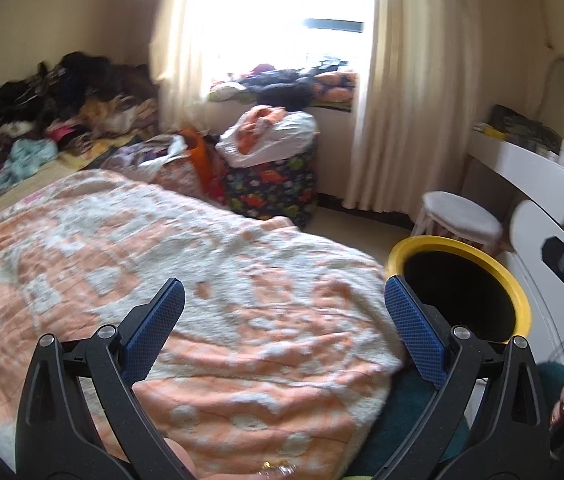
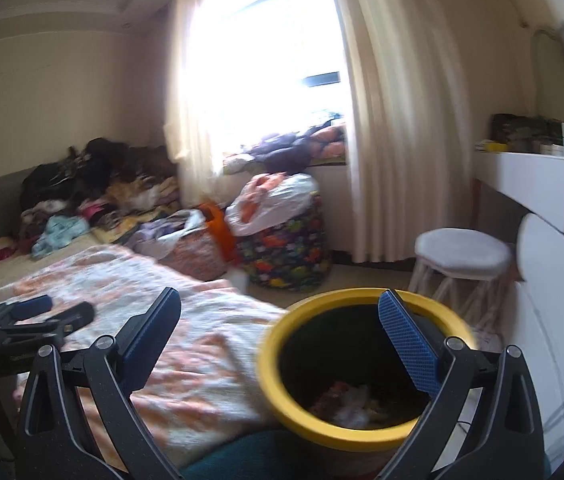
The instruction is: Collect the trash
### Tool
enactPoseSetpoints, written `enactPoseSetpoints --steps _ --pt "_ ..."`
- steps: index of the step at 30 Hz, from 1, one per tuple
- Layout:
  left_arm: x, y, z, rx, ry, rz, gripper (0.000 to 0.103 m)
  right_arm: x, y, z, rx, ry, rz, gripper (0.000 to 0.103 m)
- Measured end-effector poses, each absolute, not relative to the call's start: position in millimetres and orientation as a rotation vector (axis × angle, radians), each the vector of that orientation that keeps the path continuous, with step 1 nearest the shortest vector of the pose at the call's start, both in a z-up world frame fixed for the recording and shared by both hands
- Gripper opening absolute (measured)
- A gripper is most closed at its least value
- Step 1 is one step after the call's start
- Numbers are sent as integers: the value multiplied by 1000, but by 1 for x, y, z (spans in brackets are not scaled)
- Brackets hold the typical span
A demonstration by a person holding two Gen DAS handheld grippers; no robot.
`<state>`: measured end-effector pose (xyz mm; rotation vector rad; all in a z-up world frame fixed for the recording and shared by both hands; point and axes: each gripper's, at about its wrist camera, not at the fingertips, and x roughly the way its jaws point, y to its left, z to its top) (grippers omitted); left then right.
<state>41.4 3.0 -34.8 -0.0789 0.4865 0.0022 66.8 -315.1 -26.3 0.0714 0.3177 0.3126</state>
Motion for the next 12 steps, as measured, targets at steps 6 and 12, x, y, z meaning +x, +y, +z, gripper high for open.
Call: enactPoseSetpoints --steps 6,12 --pt "33 102 -37 -206 554 214 92 73 -198 -16 -78 382 700 97" --pt "-30 278 -65 -270 650 704 92 40 -13 -44 -322 552 1164 97"
